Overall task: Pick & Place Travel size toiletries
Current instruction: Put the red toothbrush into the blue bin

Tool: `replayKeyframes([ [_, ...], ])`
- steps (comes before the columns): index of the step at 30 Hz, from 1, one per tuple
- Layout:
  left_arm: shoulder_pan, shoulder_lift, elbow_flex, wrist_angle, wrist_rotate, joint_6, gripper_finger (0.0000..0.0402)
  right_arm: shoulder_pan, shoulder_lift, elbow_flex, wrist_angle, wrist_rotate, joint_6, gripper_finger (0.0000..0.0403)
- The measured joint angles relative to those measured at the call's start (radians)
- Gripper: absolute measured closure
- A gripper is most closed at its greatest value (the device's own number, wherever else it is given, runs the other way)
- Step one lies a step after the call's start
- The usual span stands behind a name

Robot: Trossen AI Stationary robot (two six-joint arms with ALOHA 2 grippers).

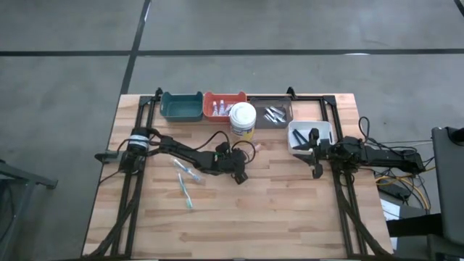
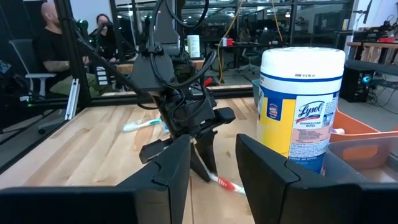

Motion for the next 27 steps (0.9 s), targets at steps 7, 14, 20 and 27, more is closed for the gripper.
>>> replayKeyframes([
  [7, 0.000, -0.014, -0.001, -0.008, 0.003, 0.004, 0.0374, 0.000, 0.000, 0.000, 0.000, 0.000, 0.001, 0.0287],
  [14, -0.001, -0.056, 0.008, 0.003, 0.002, 0.046, 0.0361, 0.000, 0.001, 0.000, 0.000, 0.000, 0.000, 0.0280],
  [20, -0.001, -0.104, 0.007, 0.001, 0.001, 0.086, 0.0370, 0.000, 0.001, 0.000, 0.000, -0.001, 0.000, 0.0274],
  [27, -0.003, -0.184, 0.006, 0.002, 0.000, 0.145, 0.0365, 0.000, 0.001, 0.000, 0.000, 0.000, 0.001, 0.0275],
])
